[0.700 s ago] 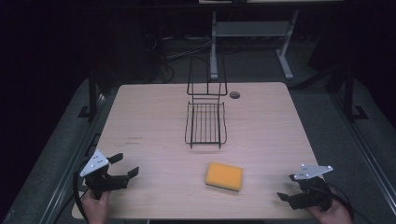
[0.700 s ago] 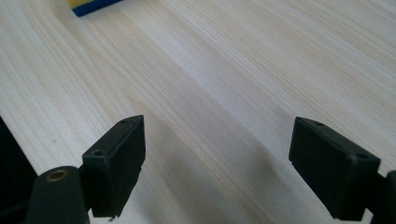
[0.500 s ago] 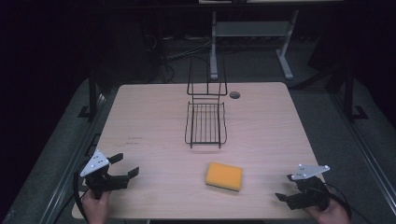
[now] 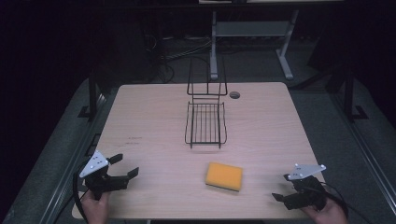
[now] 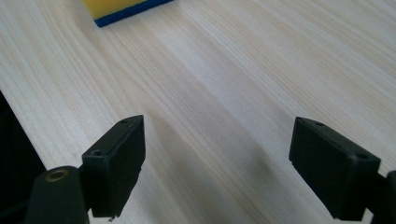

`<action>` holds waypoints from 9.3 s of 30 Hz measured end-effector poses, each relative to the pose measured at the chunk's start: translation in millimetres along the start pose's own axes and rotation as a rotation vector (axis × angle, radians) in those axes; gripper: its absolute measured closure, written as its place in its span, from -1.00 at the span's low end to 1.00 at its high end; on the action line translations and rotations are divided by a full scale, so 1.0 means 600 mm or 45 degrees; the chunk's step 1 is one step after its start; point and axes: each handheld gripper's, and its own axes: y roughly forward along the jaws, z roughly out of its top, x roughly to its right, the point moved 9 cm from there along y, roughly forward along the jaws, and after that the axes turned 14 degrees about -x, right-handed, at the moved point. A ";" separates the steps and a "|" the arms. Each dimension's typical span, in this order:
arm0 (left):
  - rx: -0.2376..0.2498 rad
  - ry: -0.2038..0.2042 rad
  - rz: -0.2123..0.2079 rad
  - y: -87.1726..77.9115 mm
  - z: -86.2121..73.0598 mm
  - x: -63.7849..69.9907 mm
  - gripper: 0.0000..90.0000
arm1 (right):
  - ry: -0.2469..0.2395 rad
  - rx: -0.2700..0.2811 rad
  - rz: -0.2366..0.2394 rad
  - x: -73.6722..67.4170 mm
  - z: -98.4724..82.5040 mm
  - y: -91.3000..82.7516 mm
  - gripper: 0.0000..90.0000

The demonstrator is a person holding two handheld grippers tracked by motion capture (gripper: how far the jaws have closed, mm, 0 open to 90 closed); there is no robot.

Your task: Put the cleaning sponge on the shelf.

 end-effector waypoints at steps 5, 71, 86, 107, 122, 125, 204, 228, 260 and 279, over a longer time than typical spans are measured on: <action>0.002 0.000 0.005 -0.001 0.000 -0.002 -0.70 | -0.029 -0.003 0.007 -0.007 0.008 -0.001 -0.60; 0.006 0.003 0.016 -0.006 -0.001 -0.006 -0.70 | -0.384 -0.058 0.139 -0.087 0.152 0.001 -0.66; 0.013 -0.007 0.024 -0.010 -0.001 -0.008 -0.70 | -0.445 -0.082 0.182 -0.100 0.185 0.010 -0.66; 0.011 -0.005 0.017 -0.008 -0.001 -0.005 -0.70 | -0.508 -0.116 0.214 -0.110 0.218 0.025 -0.66; 0.017 -0.001 0.020 -0.010 0.001 -0.007 -0.70 | -0.545 -0.160 0.233 -0.121 0.243 0.044 -0.66; 0.017 -0.005 0.021 -0.010 0.001 -0.007 -0.70 | -0.550 -0.164 0.238 -0.123 0.247 0.048 -0.66; 0.017 -0.010 0.019 -0.009 0.002 -0.007 -0.70 | -0.654 -0.300 0.249 -0.114 0.277 0.086 -0.51; 0.022 -0.005 0.017 -0.008 0.004 -0.006 -0.70 | -0.666 -0.262 0.267 -0.098 0.325 0.065 -0.51; 0.028 -0.007 0.008 -0.009 0.004 -0.008 -0.70 | -0.669 -0.292 0.281 -0.076 0.379 0.067 -0.51; 0.035 -0.006 0.010 -0.010 0.005 -0.008 -0.70 | -0.677 -0.315 0.296 -0.062 0.416 0.079 -0.51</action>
